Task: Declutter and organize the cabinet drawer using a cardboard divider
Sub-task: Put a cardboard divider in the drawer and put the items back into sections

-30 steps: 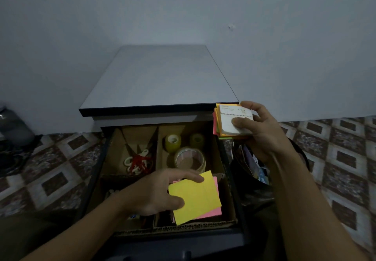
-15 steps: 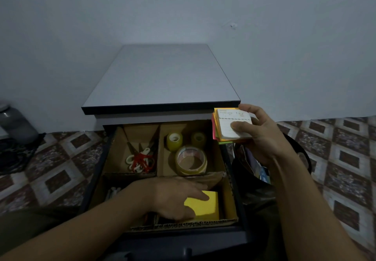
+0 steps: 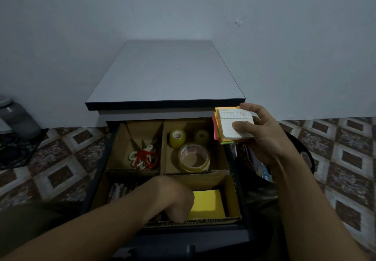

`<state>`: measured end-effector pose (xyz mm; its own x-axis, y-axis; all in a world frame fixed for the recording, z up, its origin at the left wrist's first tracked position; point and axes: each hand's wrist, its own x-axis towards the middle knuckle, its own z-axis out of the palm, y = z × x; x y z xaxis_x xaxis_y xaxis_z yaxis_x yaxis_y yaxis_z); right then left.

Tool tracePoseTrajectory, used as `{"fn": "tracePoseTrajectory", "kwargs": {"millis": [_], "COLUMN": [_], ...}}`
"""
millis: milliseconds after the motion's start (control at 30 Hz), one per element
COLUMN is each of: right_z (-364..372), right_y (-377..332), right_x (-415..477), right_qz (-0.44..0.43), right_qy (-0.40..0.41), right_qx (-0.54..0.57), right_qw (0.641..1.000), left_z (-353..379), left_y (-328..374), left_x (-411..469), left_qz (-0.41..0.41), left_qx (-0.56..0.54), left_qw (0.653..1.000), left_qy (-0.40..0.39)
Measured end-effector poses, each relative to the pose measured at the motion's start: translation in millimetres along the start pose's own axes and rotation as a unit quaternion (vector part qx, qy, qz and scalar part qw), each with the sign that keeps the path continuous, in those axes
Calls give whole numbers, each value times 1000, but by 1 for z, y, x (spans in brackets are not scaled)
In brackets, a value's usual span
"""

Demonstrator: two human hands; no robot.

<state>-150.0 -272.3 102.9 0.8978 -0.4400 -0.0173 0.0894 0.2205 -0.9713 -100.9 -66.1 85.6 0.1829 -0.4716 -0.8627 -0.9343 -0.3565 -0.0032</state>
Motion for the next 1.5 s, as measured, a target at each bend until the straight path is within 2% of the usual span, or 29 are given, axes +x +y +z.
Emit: {"fn": "tracePoseTrajectory", "kwargs": {"millis": [133, 300, 433, 533, 633, 767, 800, 900, 1000, 1067, 1133, 1233, 1433, 1500], "right_z": [-1, 1, 0, -3, -2, 2, 3, 7, 14, 21, 28, 39, 43, 42], "right_y": [0, 1, 3, 4, 3, 2, 2, 1, -6, -12, -14, -14, -8, -8], "right_x": [-1, 0, -2, -3, -5, -7, -7, -9, -9, -7, 0, 12, 16, 11], "right_qz": [2, -3, 0, 0, 0, -4, -4, 5, 24, 47, 77, 117, 201, 209], "right_qy": [9, -5, -14, -15, -20, -42, -50, -88, -155, -215, -279, -369, -484, -490], "right_qx": [0, -3, -12, -29, -36, -62, -73, -99, -111, -106, -117, -196, -300, -328], "right_qw": [1000, 1000, 1000, 999, 999, 997, 996, 991, 981, 970, 950, 901, 797, 780], "left_z": [-1, 1, 3, 10, 21, 35, 39, 47, 55, 59, 63, 69, 72, 72], "left_y": [-8, -20, -18, -24, -38, -62, -67, -84, -99, -105, -108, -112, -115, -114], "left_x": [7, 3, 1, -6, -17, -30, -32, -30, -21, -13, -5, 2, 2, 3], "left_qz": [25, 69, 83, 114, 151, 194, 190, 156, 115, 92, 81, 77, 88, 87], "left_qx": [-83, -161, -213, -252, -337, -462, -472, -429, -429, -427, -435, -452, -449, -445], "left_qw": [996, 980, 969, 954, 916, 814, 798, 790, 803, 808, 795, 773, 777, 777], "left_qy": [20, 94, 91, 116, 159, 294, 323, 409, 397, 396, 415, 438, 433, 436]}}
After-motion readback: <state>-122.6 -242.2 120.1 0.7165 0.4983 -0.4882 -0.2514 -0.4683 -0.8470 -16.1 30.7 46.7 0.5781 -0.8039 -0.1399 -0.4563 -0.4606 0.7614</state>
